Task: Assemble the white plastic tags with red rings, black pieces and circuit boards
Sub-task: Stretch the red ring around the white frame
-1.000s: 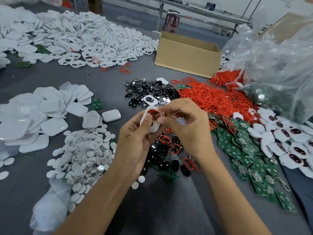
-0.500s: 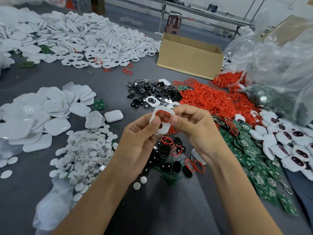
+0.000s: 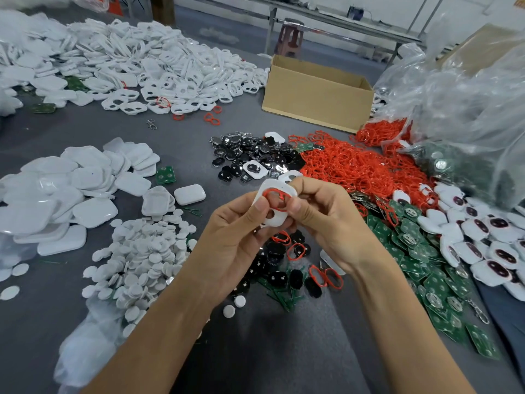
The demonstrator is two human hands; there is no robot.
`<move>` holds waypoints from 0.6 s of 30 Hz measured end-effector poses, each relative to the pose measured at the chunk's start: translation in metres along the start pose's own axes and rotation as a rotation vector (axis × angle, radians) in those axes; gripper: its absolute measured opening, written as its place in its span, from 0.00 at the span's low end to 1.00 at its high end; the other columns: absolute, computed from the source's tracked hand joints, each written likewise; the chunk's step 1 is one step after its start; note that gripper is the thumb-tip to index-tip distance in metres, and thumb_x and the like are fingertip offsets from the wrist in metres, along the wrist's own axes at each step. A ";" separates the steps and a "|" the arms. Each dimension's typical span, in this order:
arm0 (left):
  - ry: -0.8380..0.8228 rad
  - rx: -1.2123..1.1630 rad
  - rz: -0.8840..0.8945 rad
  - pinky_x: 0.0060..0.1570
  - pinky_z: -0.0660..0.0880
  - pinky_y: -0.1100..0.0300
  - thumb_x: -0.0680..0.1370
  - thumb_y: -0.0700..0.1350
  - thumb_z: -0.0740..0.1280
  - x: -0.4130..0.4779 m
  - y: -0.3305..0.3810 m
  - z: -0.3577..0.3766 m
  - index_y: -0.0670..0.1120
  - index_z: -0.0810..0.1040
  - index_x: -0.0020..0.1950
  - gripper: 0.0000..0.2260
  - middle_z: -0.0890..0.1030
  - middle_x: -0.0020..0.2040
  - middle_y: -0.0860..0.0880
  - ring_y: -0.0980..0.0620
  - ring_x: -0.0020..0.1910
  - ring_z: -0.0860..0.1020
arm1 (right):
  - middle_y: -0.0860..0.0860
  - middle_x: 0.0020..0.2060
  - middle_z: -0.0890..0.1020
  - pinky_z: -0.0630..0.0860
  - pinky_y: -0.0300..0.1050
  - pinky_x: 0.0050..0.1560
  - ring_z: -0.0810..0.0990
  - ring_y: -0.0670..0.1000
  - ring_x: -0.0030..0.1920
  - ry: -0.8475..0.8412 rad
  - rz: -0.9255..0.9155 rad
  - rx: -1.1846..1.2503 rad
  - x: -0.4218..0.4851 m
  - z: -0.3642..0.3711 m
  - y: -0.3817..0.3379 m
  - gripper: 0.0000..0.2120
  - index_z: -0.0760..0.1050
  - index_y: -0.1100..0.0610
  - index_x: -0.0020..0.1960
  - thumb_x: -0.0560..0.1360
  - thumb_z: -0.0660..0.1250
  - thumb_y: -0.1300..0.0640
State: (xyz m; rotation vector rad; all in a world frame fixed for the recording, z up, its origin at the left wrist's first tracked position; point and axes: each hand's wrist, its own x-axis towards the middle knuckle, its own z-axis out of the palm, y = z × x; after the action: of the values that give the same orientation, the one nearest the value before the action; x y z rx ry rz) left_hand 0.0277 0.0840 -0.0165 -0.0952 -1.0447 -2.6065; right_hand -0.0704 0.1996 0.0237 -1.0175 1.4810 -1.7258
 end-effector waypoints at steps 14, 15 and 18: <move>0.120 0.018 0.049 0.45 0.78 0.68 0.72 0.48 0.67 0.001 -0.004 0.003 0.47 0.87 0.43 0.10 0.86 0.44 0.52 0.59 0.44 0.83 | 0.45 0.38 0.78 0.74 0.37 0.36 0.75 0.46 0.34 0.234 -0.243 -0.323 0.003 0.004 -0.002 0.16 0.76 0.56 0.49 0.65 0.77 0.63; 0.155 0.025 0.051 0.43 0.78 0.69 0.72 0.46 0.67 0.001 -0.004 0.003 0.46 0.87 0.42 0.10 0.86 0.43 0.52 0.59 0.42 0.83 | 0.45 0.40 0.79 0.73 0.36 0.38 0.76 0.46 0.36 0.284 -0.326 -0.506 0.004 0.004 0.001 0.17 0.77 0.55 0.50 0.64 0.78 0.62; 0.245 0.035 0.043 0.44 0.78 0.67 0.72 0.43 0.67 0.003 -0.007 0.001 0.44 0.87 0.43 0.09 0.86 0.44 0.49 0.57 0.43 0.83 | 0.52 0.43 0.81 0.73 0.34 0.44 0.77 0.45 0.41 0.363 -0.571 -0.927 0.006 0.006 0.010 0.12 0.83 0.60 0.49 0.67 0.78 0.62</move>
State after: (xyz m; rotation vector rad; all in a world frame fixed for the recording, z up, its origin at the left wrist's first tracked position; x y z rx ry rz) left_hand 0.0229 0.0883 -0.0200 0.2025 -0.9886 -2.4825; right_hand -0.0682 0.1894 0.0149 -1.7912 2.5241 -1.6225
